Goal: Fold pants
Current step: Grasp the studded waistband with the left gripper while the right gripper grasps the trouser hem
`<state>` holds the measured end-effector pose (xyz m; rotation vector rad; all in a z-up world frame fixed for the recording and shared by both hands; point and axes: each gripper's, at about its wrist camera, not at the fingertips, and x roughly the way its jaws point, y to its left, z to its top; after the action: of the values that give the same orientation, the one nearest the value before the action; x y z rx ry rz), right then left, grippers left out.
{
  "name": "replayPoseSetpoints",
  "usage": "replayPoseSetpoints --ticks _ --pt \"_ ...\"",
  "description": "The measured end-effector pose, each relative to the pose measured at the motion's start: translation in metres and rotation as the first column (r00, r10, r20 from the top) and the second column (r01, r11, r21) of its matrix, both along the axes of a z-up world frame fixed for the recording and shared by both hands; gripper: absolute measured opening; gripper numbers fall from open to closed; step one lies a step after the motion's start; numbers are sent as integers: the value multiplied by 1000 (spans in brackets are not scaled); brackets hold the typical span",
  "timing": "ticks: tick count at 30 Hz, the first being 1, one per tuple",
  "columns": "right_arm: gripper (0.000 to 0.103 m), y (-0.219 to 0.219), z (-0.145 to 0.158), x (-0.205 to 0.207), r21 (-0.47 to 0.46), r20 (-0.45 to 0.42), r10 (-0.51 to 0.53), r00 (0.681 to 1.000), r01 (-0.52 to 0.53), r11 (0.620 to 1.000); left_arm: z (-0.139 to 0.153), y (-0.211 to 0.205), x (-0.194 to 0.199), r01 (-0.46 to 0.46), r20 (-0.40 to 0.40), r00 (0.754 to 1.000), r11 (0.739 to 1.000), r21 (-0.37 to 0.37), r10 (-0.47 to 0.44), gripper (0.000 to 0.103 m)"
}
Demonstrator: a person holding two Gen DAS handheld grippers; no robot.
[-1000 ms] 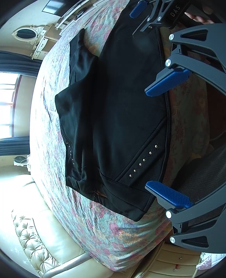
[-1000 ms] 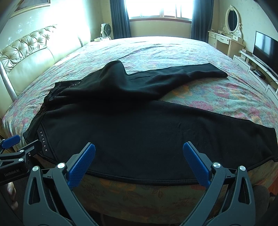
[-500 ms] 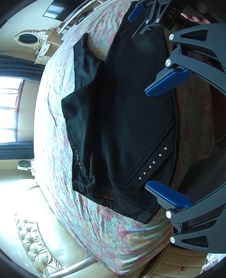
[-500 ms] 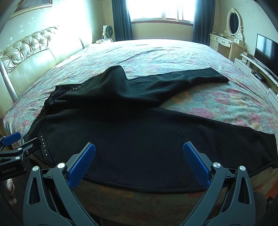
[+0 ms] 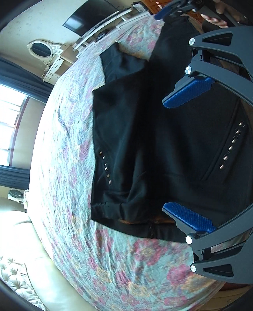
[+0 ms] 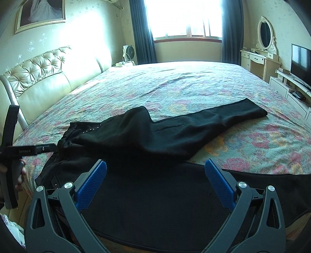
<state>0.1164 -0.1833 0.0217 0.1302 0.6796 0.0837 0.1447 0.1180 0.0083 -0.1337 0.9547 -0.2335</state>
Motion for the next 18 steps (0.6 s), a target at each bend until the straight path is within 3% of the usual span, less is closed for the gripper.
replayPoseSetpoints --ticks 7,13,18 --pt "101 18 -26 24 5 -78 42 996 -42 999 -24 92 102 -38 -74 997 968 -248 20 97" --pt "101 24 -45 37 -9 -134 58 989 -60 998 -59 125 159 -46 -125 992 958 -282 11 97" --pt "101 23 -57 45 -6 -167 55 984 -57 998 -71 123 177 3 -78 997 965 -264 -25 97"
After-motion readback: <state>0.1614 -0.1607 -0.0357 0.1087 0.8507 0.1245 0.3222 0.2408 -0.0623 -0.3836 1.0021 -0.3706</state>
